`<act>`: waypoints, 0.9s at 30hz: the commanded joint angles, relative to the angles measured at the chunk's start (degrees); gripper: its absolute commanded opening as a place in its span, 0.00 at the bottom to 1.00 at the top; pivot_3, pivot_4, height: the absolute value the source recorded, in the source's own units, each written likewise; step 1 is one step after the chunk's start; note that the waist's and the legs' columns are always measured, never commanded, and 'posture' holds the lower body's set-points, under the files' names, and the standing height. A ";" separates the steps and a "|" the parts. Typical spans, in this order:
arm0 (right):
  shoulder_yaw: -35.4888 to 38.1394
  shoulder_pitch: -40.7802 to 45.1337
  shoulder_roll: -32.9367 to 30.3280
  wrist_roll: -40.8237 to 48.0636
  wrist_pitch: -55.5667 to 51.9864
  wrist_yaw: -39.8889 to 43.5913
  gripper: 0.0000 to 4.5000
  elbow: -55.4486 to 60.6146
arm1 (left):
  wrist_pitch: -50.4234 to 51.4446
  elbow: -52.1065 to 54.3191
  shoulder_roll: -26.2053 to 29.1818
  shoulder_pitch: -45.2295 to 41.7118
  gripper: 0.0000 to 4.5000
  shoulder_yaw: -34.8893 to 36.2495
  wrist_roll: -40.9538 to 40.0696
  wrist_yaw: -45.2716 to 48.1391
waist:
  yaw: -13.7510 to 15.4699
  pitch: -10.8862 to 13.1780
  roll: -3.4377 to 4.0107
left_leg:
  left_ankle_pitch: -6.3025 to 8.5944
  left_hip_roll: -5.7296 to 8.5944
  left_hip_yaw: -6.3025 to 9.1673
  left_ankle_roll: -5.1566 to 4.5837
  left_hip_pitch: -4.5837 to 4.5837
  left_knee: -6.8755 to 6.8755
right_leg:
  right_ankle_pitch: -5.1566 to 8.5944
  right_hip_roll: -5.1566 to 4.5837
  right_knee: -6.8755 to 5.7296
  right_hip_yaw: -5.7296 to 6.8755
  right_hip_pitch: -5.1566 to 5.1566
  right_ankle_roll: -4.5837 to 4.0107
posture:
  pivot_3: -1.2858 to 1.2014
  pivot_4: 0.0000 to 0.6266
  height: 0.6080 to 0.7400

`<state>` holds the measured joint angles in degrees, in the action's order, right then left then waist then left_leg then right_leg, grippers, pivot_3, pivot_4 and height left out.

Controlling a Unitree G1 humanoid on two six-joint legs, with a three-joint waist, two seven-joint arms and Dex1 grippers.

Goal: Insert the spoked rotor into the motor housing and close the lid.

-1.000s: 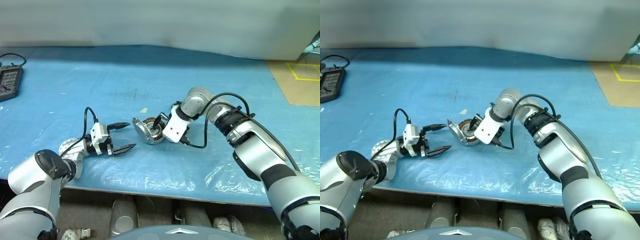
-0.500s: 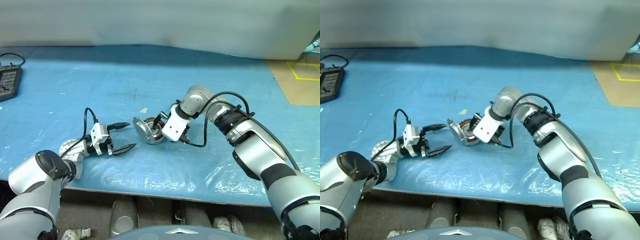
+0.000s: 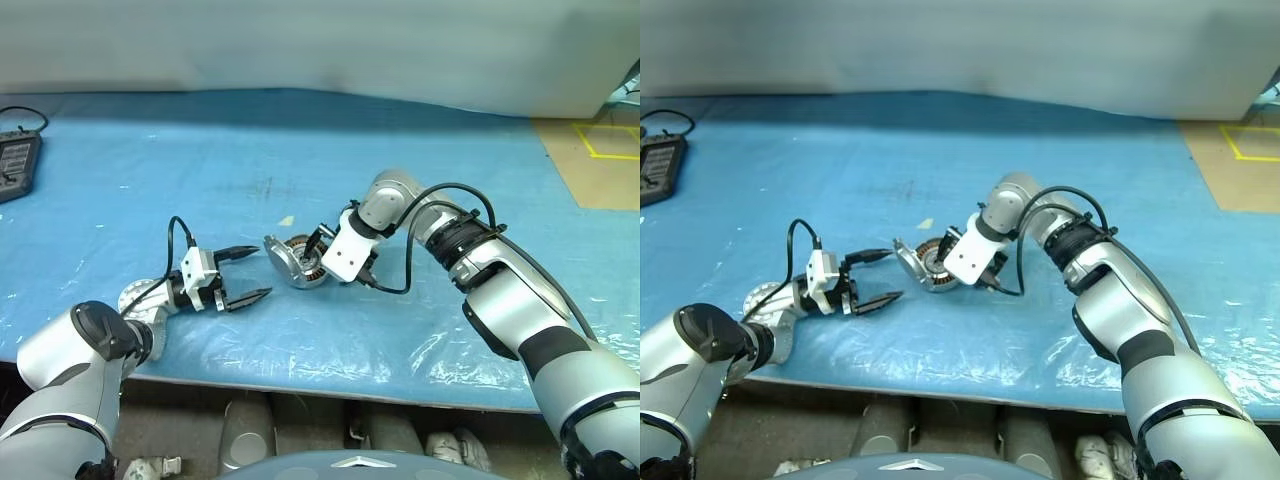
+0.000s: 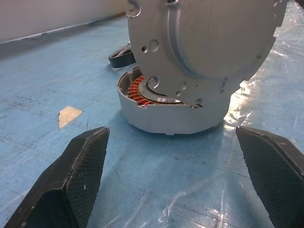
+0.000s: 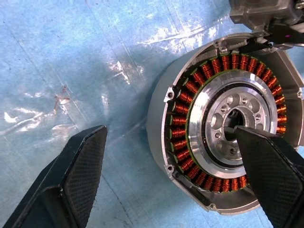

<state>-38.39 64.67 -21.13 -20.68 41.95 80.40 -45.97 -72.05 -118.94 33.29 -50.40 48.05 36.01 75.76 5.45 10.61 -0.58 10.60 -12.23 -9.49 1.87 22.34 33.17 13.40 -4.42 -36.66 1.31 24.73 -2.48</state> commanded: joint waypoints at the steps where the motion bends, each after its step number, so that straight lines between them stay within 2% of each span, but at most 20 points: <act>1: 1.62 1.12 0.06 1.79 -0.54 0.37 0.99 1.93 | -0.97 -1.06 0.03 0.52 1.00 0.29 -0.28 -0.15 | 0.00 0.00 0.00 | 0.00 0.00 0.00 0.00 0.04 0.00 | 0.00 0.00 0.00 0.00 0.04 0.00 | 0.52 0.24 1.00; 10: 2.08 0.71 0.20 2.44 -0.78 -1.15 0.99 2.34 | -1.08 -1.06 -0.26 0.87 1.00 0.37 -0.23 -0.23 | -0.06 0.00 0.00 | -0.02 0.00 0.00 -0.03 0.32 0.03 | -0.01 0.01 -0.04 0.01 0.34 0.01 | 0.52 0.24 1.00; 13: 1.91 0.32 0.12 3.53 -1.59 0.60 0.99 2.74 | -1.11 -1.06 -0.35 0.91 1.00 0.36 -0.18 -0.29 | -0.05 0.00 0.00 | -0.06 0.00 0.00 -0.09 0.34 0.03 | -0.01 0.01 -0.04 0.01 0.35 0.01 | 0.52 0.24 1.00; 16: 2.22 0.00 0.53 3.23 -1.21 -1.44 0.88 3.15 | -1.11 -1.06 -0.35 0.93 1.00 0.36 -0.18 -0.29 | -0.05 0.00 0.00 | -0.05 0.00 0.00 -0.08 0.34 0.03 | -0.01 0.01 -0.04 0.01 0.35 0.01 | 0.52 0.24 1.00; 17: 1.86 -0.02 0.29 3.04 -1.00 -0.79 0.88 3.10 | -1.10 -1.06 -0.35 0.94 1.00 0.36 -0.17 -0.27 | -0.05 0.00 0.00 | -0.05 0.00 0.00 -0.08 0.34 0.03 | -0.01 0.01 -0.04 0.01 0.36 0.01 | 0.52 0.24 1.00; 21: 2.67 -0.45 0.40 3.40 -1.01 -2.15 0.66 3.67 | -0.95 -1.06 -0.22 0.90 1.00 0.35 -0.21 -0.16 | -0.03 0.00 0.00 | -0.06 0.01 0.00 -0.10 0.36 0.04 | -0.01 0.01 -0.04 0.01 0.36 0.01 | 0.52 0.24 1.00; 22: 2.32 -0.38 0.19 3.16 -0.85 -1.57 0.66 3.55 | -0.98 -1.06 -0.18 0.92 1.00 0.32 -0.20 -0.16 | -0.05 0.00 0.00 | -0.06 0.01 0.00 -0.09 0.36 0.04 | -0.01 0.01 -0.04 0.01 0.36 0.01 | 0.52 0.24 1.00; 25: 1.98 -0.49 0.01 3.53 -1.24 -0.16 0.51 3.46 | -0.92 -1.06 -0.08 0.88 1.00 0.31 -0.22 -0.11 | -0.06 0.00 0.00 | -0.06 0.00 0.00 -0.09 0.36 0.04 | -0.01 0.01 -0.06 0.02 0.37 0.01 | 0.52 0.24 1.00; 27: 2.30 -0.49 0.54 2.53 -1.12 -2.44 0.40 2.95 | -0.91 -1.06 -0.02 0.87 1.00 0.33 -0.23 -0.04 | -0.12 0.00 -0.01 | -0.06 0.00 0.00 -0.09 0.34 0.04 | -0.01 0.01 -0.06 0.02 0.35 0.01 | 0.52 0.24 1.00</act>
<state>-36.74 63.98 -21.11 -18.11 40.70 79.28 -43.95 -72.31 -118.94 32.74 -49.56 48.06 36.06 75.76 5.33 10.61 -0.58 10.55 -12.24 -9.49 1.79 22.67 33.21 13.39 -4.41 -36.72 1.33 25.08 -2.47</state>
